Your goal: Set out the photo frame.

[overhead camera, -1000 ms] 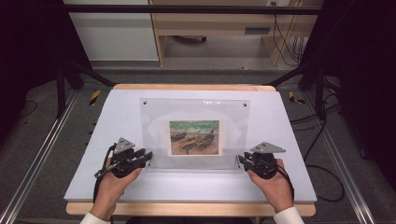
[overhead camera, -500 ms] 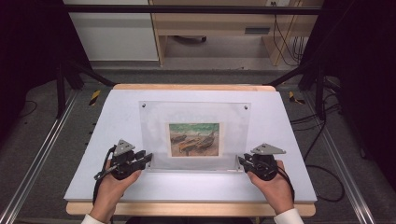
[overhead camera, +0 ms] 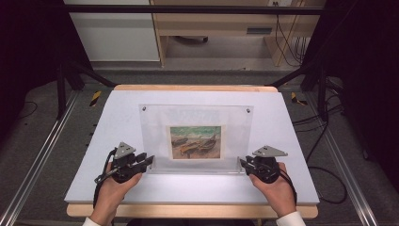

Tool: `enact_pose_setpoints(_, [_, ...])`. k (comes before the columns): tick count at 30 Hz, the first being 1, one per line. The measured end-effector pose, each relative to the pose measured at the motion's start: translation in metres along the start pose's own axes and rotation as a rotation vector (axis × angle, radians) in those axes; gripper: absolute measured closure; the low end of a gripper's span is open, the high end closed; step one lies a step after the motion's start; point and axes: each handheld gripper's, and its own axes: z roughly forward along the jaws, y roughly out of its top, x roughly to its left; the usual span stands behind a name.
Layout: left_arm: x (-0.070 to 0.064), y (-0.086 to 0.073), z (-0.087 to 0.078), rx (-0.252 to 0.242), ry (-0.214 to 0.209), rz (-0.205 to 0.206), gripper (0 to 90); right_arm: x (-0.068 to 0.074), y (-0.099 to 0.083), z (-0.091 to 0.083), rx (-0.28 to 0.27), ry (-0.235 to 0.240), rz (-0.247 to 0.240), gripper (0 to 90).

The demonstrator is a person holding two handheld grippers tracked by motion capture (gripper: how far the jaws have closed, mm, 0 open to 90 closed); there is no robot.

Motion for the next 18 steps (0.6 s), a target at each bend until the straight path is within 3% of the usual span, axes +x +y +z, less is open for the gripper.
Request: enact_pose_setpoints(18, [-0.001,-0.0026,-0.0014,0.005,-0.003,0.004,65.2,0.0013,-0.0023,-0.001,0.01,0.004,-0.007,70.5])
